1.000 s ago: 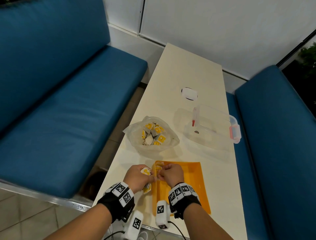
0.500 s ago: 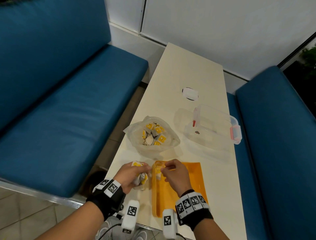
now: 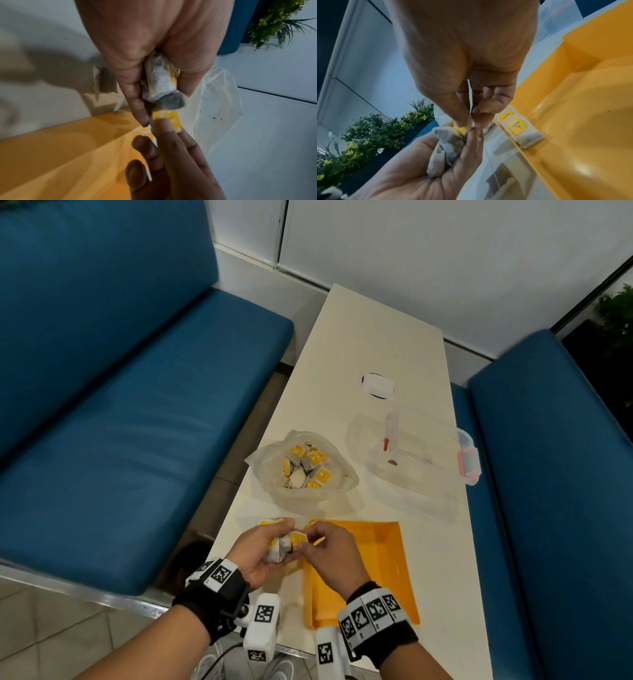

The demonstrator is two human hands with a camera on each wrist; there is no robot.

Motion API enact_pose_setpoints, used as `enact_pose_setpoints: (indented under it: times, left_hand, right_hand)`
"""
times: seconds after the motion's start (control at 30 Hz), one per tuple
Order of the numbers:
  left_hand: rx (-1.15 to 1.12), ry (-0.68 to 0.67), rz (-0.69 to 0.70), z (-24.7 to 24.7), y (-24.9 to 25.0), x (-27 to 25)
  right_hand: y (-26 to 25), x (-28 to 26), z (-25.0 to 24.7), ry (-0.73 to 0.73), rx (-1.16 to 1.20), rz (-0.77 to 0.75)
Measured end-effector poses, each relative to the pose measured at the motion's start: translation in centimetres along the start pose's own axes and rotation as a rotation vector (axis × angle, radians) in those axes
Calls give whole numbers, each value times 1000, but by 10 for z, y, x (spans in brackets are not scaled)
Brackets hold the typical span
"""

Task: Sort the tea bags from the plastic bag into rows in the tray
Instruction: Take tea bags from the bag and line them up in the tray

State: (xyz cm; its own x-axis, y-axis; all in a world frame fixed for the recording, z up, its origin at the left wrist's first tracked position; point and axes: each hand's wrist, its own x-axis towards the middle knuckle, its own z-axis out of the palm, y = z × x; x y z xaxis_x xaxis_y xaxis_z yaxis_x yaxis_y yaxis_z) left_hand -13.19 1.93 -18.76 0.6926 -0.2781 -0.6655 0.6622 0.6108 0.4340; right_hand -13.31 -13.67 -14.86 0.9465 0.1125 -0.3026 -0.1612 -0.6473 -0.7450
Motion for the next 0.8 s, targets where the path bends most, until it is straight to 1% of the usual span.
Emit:
enact_pose_setpoints:
  times: [0.07,0.37,0.57,0.7,0.8]
  left_hand:
    - [4,-17,0,-3,0,-1]
    - [130,-193,5,-5,1,-14]
    - [142,-102,39,-2,0,-15]
    - [144,-116,67,-2,3,-16]
    - [134,-106,75,-2,5,-16]
  right_hand:
    - [2,3,0,17,44,19]
    - [-9,10,-12,72,143,22]
    - [-17,16,-12,58,252,6]
    - [-24,14,-13,32,370,106]
    - [-23,14,-14,27,370,135]
